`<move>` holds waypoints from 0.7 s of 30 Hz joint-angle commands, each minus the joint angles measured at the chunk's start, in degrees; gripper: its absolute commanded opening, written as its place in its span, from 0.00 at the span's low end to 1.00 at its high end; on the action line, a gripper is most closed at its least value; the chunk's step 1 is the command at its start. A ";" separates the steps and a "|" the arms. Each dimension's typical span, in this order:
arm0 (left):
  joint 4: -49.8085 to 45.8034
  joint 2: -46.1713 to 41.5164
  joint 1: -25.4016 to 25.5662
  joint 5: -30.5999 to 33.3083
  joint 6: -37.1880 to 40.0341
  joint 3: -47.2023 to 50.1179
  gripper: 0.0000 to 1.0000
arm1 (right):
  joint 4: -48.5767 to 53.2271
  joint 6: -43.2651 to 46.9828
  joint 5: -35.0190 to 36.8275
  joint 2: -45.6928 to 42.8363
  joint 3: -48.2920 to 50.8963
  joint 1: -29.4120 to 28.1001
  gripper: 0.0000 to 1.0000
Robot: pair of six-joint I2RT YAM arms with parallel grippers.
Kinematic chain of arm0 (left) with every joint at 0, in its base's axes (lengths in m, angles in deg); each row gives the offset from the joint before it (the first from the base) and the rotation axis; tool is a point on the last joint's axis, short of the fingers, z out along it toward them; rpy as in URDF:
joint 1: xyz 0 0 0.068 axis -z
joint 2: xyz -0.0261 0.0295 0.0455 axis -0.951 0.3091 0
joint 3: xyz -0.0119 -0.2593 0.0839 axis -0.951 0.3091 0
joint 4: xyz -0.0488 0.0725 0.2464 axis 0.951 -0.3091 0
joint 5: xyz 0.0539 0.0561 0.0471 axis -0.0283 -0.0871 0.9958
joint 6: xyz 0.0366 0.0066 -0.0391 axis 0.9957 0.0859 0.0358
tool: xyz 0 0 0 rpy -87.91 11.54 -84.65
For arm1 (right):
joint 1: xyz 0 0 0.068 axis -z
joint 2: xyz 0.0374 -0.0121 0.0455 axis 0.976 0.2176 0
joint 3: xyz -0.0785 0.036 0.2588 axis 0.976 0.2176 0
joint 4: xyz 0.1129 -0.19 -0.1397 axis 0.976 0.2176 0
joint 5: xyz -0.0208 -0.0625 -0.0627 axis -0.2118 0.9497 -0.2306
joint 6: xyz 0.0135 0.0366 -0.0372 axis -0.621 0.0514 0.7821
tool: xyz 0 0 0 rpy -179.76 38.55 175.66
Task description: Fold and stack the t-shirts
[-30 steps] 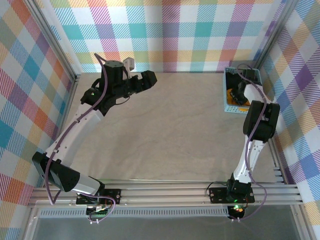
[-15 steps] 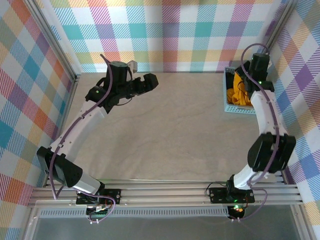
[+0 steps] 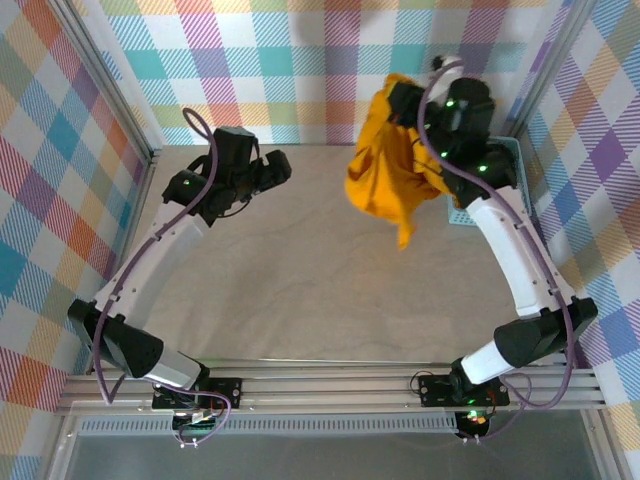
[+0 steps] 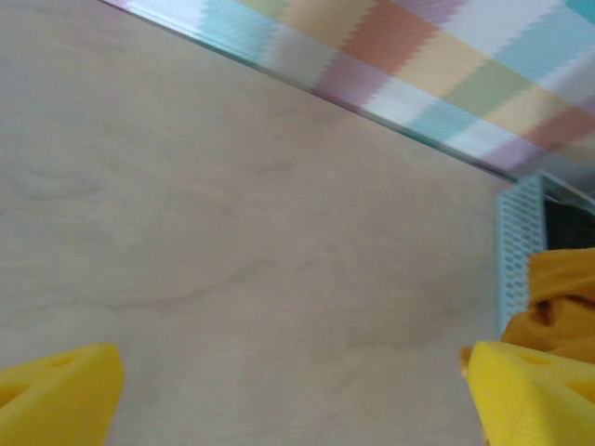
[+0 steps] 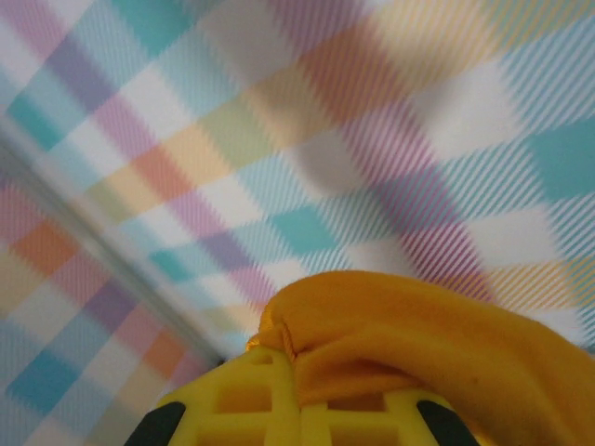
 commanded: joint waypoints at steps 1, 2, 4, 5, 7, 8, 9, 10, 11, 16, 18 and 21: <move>-6.85 -4.38 0.50 11.62 -0.50 -1.51 0.96 | -0.39 0.60 -2.83 1.16 7.08 -7.24 0.00; -7.70 -5.00 0.55 12.74 -0.51 -1.16 0.96 | -0.76 0.56 -3.89 1.88 9.32 -9.76 0.00; -9.10 -6.27 0.36 14.28 -0.48 0.06 0.97 | -0.79 0.72 -7.98 4.82 12.56 -15.14 0.00; -9.52 -6.82 0.29 14.63 -0.53 0.71 0.97 | -0.88 0.40 -9.66 6.28 13.78 -17.37 0.00; -10.67 -7.68 -0.03 14.59 -1.07 2.49 0.97 | -2.51 -1.26 -13.62 9.02 16.63 -21.00 0.05; -11.15 -7.99 -0.06 14.36 -1.53 3.25 0.97 | -2.86 -1.59 -15.37 10.01 17.23 -22.18 0.08; -11.55 -8.32 -0.20 13.95 -2.06 4.15 0.97 | -2.97 -1.92 -17.47 11.04 17.55 -23.07 0.09; -11.71 -8.53 -0.18 13.43 -2.39 5.19 0.96 | -2.89 -2.37 -19.27 11.79 17.56 -23.55 0.09; -11.76 -8.71 -0.27 12.88 -3.01 6.13 0.96 | -2.91 -2.65 -20.93 12.40 17.40 -23.58 0.08; -11.31 -8.75 -0.24 8.95 -5.18 10.11 0.94 | 0.49 -0.31 -26.31 14.60 13.17 -23.60 0.00; -11.68 -8.47 -0.34 9.13 -5.72 10.51 0.93 | 1.22 0.08 -26.02 14.91 10.60 -23.78 0.00; -12.77 -8.46 -0.62 11.30 -6.16 9.51 0.94 | 0.20 0.79 -18.97 12.87 7.69 -24.07 0.00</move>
